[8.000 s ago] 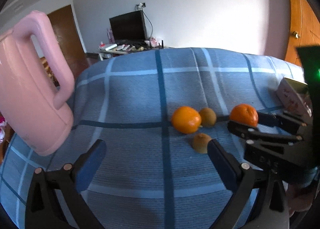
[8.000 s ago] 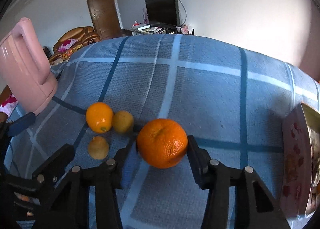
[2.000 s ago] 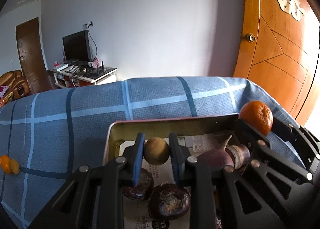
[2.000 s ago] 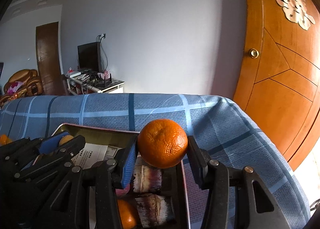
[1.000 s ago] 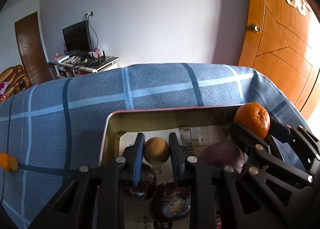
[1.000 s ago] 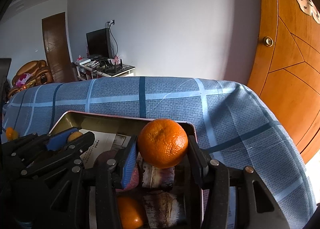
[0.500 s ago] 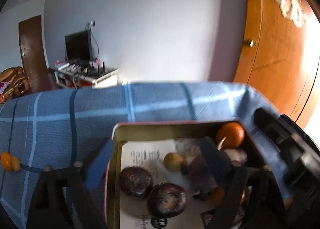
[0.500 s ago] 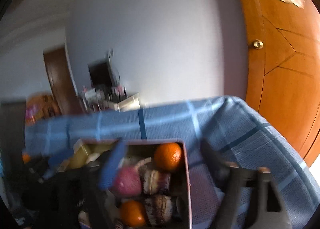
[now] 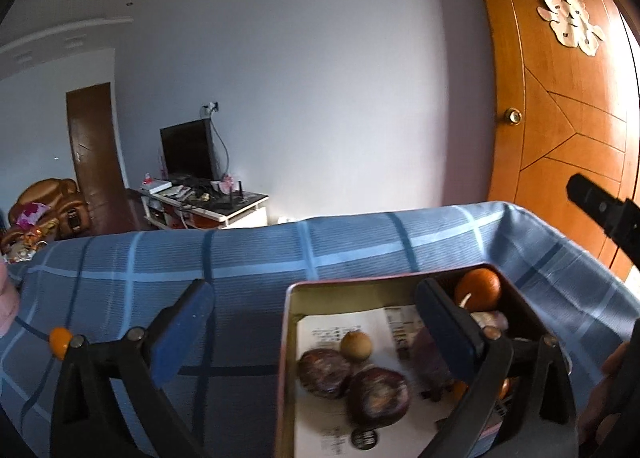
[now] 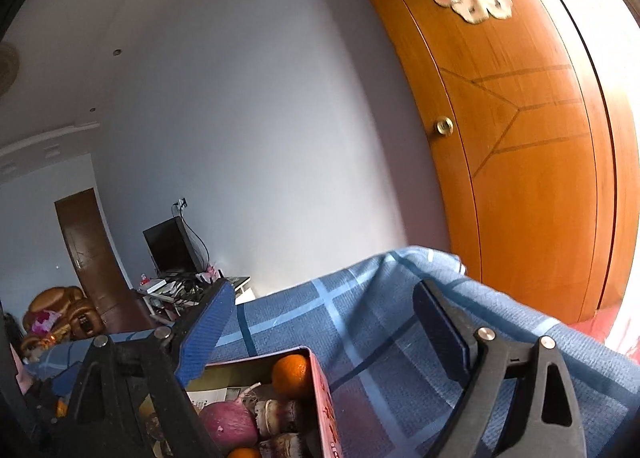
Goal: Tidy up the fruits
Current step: 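Lower the kiwi with the left tool while the right tool lowers the orange, opening both into the tin, then withdraw both open tools from the tin toward the small orange and yellow fruit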
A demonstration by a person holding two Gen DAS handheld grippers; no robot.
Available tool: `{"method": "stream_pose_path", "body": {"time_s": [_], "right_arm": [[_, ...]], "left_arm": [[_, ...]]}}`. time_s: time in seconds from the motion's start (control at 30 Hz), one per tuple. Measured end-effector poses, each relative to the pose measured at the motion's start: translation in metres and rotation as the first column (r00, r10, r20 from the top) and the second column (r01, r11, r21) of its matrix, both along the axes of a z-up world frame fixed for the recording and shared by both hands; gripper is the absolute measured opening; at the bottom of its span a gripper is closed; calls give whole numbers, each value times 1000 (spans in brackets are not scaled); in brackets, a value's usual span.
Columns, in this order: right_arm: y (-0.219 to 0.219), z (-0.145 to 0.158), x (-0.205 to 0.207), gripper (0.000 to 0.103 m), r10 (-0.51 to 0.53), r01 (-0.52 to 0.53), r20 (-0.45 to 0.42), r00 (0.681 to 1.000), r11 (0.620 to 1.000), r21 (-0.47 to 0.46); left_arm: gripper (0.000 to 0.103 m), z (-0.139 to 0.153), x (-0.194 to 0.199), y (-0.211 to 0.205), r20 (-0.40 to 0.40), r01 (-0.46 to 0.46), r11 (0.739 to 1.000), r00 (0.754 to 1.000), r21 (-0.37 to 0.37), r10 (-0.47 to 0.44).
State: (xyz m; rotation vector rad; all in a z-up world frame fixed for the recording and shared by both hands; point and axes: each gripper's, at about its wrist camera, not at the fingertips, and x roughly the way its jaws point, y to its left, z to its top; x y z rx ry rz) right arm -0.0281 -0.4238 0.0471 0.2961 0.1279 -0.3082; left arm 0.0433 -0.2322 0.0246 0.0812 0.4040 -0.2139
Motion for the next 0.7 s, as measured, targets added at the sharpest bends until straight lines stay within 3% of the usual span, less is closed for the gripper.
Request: {"method": "stream_pose_path", "body": {"time_s": [0.13, 0.33, 0.7], "right_arm": [[13, -1, -1, 92, 16, -16, 1, 1000, 997, -80], [21, -3, -5, 92, 14, -16, -10, 1000, 993, -121], [14, -7, -28, 92, -66, 65, -25, 997, 997, -40]], "left_arm": [[103, -2, -4, 10, 15, -47, 999, 999, 5, 47], [103, -1, -11, 29, 14, -74, 997, 997, -19, 74], [103, -5, -25, 77, -26, -148, 987, 989, -56, 146]]}}
